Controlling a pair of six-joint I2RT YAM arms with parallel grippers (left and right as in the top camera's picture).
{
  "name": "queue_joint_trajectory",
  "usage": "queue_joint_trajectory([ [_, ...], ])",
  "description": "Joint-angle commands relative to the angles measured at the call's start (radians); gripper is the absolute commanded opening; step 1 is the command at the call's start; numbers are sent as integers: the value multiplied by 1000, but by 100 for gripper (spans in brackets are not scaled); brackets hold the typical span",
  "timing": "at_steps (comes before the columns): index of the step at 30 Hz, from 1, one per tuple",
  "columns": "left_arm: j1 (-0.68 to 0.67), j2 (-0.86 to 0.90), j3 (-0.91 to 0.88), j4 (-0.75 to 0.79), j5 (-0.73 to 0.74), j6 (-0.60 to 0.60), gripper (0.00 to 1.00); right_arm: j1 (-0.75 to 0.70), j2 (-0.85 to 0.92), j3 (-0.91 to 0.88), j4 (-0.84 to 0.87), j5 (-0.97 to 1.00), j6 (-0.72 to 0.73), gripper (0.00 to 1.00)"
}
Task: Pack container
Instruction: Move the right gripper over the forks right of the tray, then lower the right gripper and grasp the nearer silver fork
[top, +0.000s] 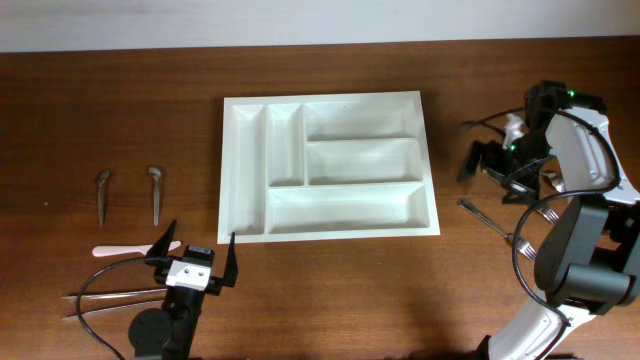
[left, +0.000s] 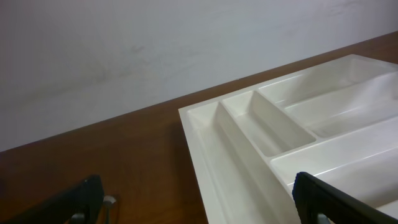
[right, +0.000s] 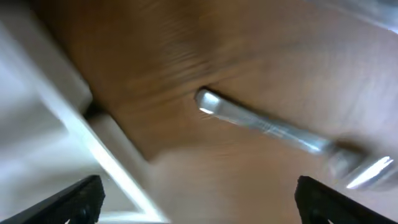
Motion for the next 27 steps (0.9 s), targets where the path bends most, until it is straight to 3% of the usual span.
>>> queue_joint_trajectory([
  [1,6,-4,-6,0,14,8,99,3,-3,-7,45,-86,461,99],
  [4,6,-4,-6,0,14,8,99,1,-3,-7,77,-50,506,98],
  [12,6,-4,-6,0,14,8,99,-69,-16,-8,-219,235,1110,99],
  [20,6,-4,-6,0,14,8,99,-80,-140,-80,-246,358,1220,99],
  [27,6,-4,-6,0,14,8,99,-80,-176,-304,-19,180,1400,99],
])
